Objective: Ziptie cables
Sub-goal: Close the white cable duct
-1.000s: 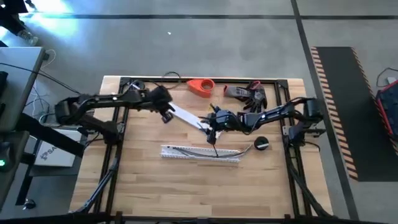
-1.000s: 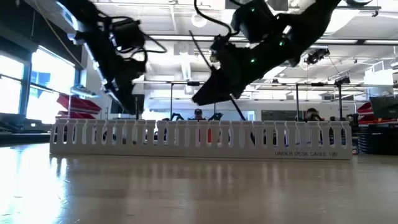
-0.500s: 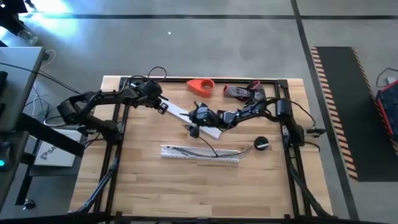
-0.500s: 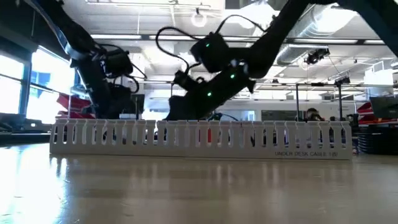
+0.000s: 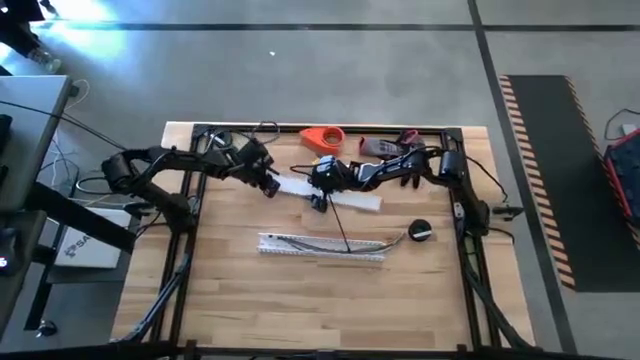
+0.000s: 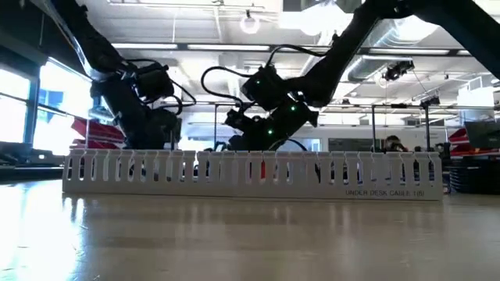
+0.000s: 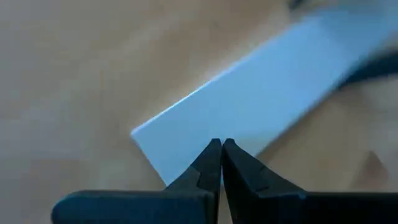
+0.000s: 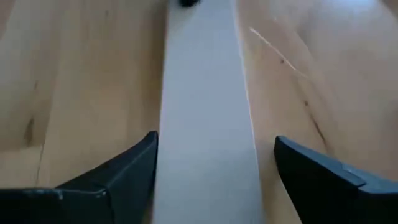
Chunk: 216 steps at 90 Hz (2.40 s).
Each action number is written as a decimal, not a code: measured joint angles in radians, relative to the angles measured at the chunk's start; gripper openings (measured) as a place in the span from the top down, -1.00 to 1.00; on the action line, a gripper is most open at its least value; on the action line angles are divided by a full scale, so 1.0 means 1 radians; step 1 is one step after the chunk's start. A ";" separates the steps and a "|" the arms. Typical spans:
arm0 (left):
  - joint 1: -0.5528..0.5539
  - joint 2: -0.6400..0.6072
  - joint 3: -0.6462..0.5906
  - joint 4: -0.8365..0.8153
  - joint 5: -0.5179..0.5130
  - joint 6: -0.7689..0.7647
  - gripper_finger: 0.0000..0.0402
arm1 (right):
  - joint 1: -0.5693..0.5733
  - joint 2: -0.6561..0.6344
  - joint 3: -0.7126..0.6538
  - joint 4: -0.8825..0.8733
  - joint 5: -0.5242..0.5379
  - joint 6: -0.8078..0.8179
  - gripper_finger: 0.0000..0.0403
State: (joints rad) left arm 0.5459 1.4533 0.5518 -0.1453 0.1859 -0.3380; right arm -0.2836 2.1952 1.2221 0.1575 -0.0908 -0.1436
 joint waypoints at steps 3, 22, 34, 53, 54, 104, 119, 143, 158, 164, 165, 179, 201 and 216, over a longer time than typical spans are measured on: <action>-0.016 -0.015 -0.002 -0.015 -0.016 -0.007 1.00 | -0.004 0.000 0.000 -0.007 -0.010 -0.013 -0.43; -0.078 -0.176 -0.002 -0.114 -0.211 -0.018 1.00 | -0.006 0.001 -0.002 -0.028 -0.027 -0.084 -0.12; -0.088 -0.287 -0.001 -0.135 -0.255 -0.001 1.00 | -0.004 -0.001 -0.003 -0.029 -0.012 -0.120 0.06; -0.104 -0.428 0.000 -0.133 -0.270 0.016 1.00 | 0.008 -0.010 -0.006 -0.007 -0.004 -0.109 0.42; -0.106 -0.435 0.000 -0.133 -0.270 0.019 1.00 | 0.009 -0.013 -0.006 -0.009 -0.002 -0.108 0.45; -0.150 -0.518 0.000 -0.129 -0.280 0.036 1.00 | -0.012 -0.230 -0.011 -0.160 -0.120 -0.171 0.29; -0.151 -0.518 0.000 -0.130 -0.280 0.076 1.00 | -0.070 -0.245 -0.097 -0.099 -0.275 -0.256 -0.03; -0.150 -0.509 0.000 -0.125 -0.292 0.090 1.00 | -0.105 -0.201 -0.293 0.328 -0.276 -0.168 -0.22; -0.150 -0.509 0.000 -0.118 -0.301 0.089 1.00 | -0.094 -0.159 -0.308 0.337 -0.275 -0.185 -0.26; -0.150 -0.509 0.000 -0.120 -0.301 0.089 1.00 | -0.096 -0.142 -0.309 0.343 -0.265 -0.173 -0.29; -0.150 -0.509 0.000 -0.119 -0.301 0.089 1.00 | -0.096 -0.141 -0.309 0.344 -0.264 -0.172 -0.30; -0.150 -0.509 0.000 -0.118 -0.301 0.088 1.00 | -0.096 -0.145 -0.308 0.342 -0.260 -0.168 -0.46; -0.150 -0.509 0.000 -0.118 -0.301 0.080 1.00 | -0.107 -0.173 -0.308 0.339 -0.231 -0.092 -0.70; -0.150 -0.509 0.000 -0.118 -0.302 0.080 1.00 | -0.110 -0.137 -0.306 0.316 -0.148 -0.106 -0.74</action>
State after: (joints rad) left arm 0.3958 0.9447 0.5522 -0.2634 -0.1158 -0.2581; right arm -0.3940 2.0580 0.9159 0.4732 -0.2390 -0.2498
